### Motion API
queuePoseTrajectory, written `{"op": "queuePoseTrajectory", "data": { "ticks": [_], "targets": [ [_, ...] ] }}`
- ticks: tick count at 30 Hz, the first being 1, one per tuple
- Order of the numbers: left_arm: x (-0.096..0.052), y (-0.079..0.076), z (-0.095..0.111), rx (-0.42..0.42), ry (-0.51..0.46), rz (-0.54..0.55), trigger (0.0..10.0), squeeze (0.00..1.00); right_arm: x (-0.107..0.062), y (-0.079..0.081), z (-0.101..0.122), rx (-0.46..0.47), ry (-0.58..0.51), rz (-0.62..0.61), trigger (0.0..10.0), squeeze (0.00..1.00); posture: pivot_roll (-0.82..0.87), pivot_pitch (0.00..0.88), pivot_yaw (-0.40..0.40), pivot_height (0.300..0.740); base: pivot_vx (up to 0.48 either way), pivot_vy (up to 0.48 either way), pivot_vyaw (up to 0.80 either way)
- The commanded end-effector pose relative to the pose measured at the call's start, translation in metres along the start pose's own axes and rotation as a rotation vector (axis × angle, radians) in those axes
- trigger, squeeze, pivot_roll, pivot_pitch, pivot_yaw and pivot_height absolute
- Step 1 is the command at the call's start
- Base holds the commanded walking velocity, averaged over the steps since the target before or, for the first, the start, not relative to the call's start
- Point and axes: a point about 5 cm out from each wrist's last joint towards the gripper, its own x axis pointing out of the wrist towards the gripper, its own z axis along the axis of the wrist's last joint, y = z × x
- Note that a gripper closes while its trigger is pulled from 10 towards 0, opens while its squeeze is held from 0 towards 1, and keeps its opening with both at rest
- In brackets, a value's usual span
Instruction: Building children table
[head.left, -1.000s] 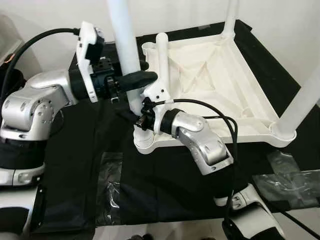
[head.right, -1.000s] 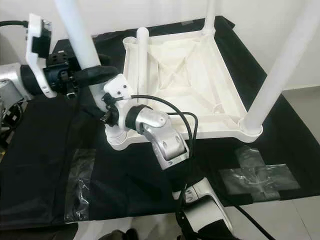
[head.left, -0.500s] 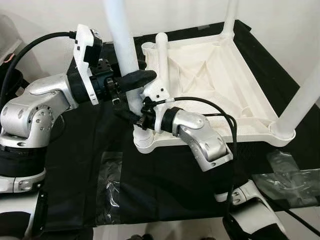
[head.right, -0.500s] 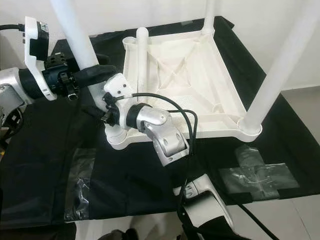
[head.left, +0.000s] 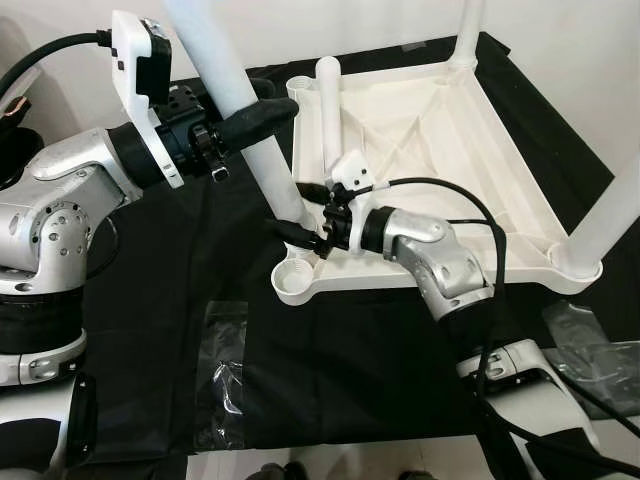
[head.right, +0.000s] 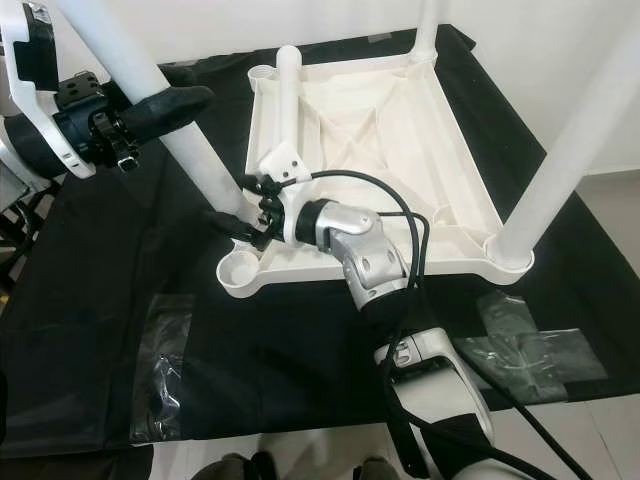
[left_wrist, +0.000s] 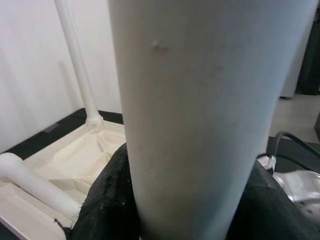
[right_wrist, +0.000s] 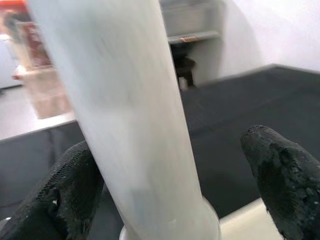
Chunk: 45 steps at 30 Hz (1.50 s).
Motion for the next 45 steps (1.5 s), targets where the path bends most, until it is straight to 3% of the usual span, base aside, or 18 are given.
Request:
{"op": "queuePoseTrajectory", "data": {
  "ticks": [1, 2, 3, 4, 5, 8, 10, 12, 16, 23, 24, 25, 26, 27, 40, 41, 44, 45],
  "targets": [
    [-0.001, -0.003, 0.004, 0.013, 0.010, -0.023, 0.0, 0.00, 0.001, 0.002, 0.010, -0.027, -0.056, 0.102, 10.0, 0.96, 0.02, 0.157, 0.091, 0.740, 0.000, 0.000, 0.00],
    [-0.001, -0.003, 0.004, 0.013, 0.010, -0.023, 0.0, 0.00, 0.001, 0.002, 0.010, -0.027, -0.056, 0.102, 10.0, 0.96, 0.02, 0.157, 0.091, 0.740, 0.000, 0.000, 0.00],
    [-0.001, -0.004, 0.004, 0.014, 0.018, -0.036, 0.0, 0.00, 0.000, 0.003, 0.013, -0.038, -0.058, 0.148, 10.0, 0.14, 0.02, 0.158, 0.092, 0.740, 0.000, 0.000, 0.00],
    [-0.001, -0.004, 0.004, 0.014, 0.018, -0.036, 0.0, 0.00, 0.000, 0.003, 0.013, -0.038, -0.058, 0.148, 10.0, 0.14, 0.02, 0.158, 0.092, 0.740, 0.000, 0.000, 0.00],
    [-0.001, -0.005, 0.004, 0.014, 0.024, -0.048, 0.0, 0.00, -0.001, 0.004, 0.014, -0.050, -0.057, 0.183, 10.0, 0.00, 0.02, 0.158, 0.092, 0.740, 0.000, 0.000, 0.00],
    [0.000, -0.008, 0.004, 0.013, 0.028, -0.079, 0.0, 0.00, -0.001, 0.004, 0.017, -0.063, -0.055, 0.228, 10.0, 0.00, 0.02, 0.158, 0.091, 0.740, 0.000, 0.000, 0.00],
    [0.003, -0.017, 0.010, -0.009, -0.005, -0.194, 0.0, 0.00, 0.000, 0.005, 0.022, -0.078, -0.052, 0.321, 10.0, 0.00, 0.02, 0.156, 0.089, 0.740, 0.000, 0.000, 0.00],
    [0.003, -0.017, 0.010, -0.009, -0.005, -0.194, 0.0, 0.00, 0.000, 0.005, 0.022, -0.078, -0.052, 0.321, 10.0, 0.00, 0.02, 0.156, 0.089, 0.740, 0.000, 0.000, 0.00],
    [0.009, -0.043, 0.033, -0.067, -0.104, -0.589, 0.0, 0.00, 0.001, 0.018, 0.019, -0.067, -0.009, 0.566, 10.0, 0.00, 0.03, 0.150, 0.089, 0.740, 0.000, 0.000, 0.00],
    [0.017, -0.057, 0.035, -0.133, -0.090, -0.794, 0.0, 0.00, 0.005, 0.027, 0.018, -0.033, -0.016, 0.678, 9.9, 0.00, 0.02, 0.149, 0.092, 0.740, 0.000, 0.000, 0.00],
    [0.019, -0.059, 0.034, -0.148, -0.083, -0.824, 0.0, 0.00, 0.006, 0.030, 0.018, -0.025, -0.020, 0.702, 7.7, 0.00, 0.02, 0.149, 0.092, 0.740, 0.000, 0.000, 0.00],
    [0.022, -0.061, 0.032, -0.156, -0.069, -0.852, 0.0, 0.00, 0.007, 0.031, 0.019, -0.023, -0.028, 0.721, 1.9, 0.00, 0.02, 0.149, 0.093, 0.740, 0.000, 0.000, 0.00],
    [0.022, -0.061, 0.032, -0.156, -0.069, -0.852, 0.0, 0.00, 0.007, 0.031, 0.019, -0.023, -0.028, 0.721, 1.9, 0.00, 0.02, 0.149, 0.093, 0.740, 0.000, 0.000, 0.00],
    [0.026, -0.063, 0.031, -0.165, -0.062, -0.874, 0.0, 0.00, 0.009, 0.033, 0.021, -0.016, -0.045, 0.738, 0.0, 0.00, 0.02, 0.147, 0.098, 0.740, 0.000, 0.000, 0.00],
    [0.038, -0.063, 0.015, -0.224, -0.051, -0.889, 0.0, 0.00, 0.009, 0.030, 0.033, 0.017, -0.128, 0.762, 0.0, 0.00, 0.01, 0.149, 0.100, 0.740, 0.000, 0.000, 0.00],
    [0.039, -0.060, 0.010, -0.223, -0.042, -0.848, 7.1, 0.00, 0.008, 0.031, 0.031, 0.018, -0.118, 0.763, 0.0, 0.00, 0.01, 0.149, 0.100, 0.740, 0.000, 0.000, 0.00],
    [0.040, -0.058, 0.008, -0.220, -0.036, -0.819, 7.1, 0.00, 0.008, 0.031, 0.029, 0.018, -0.111, 0.762, 0.0, 0.00, 0.01, 0.149, 0.100, 0.740, 0.000, 0.000, 0.00],
    [0.033, -0.049, 0.007, -0.173, -0.028, -0.706, 10.0, 0.73, 0.009, 0.029, 0.025, 0.013, -0.097, 0.715, 0.0, 0.00, 0.00, 0.149, 0.102, 0.740, 0.000, 0.000, 0.00]
  ]
}}
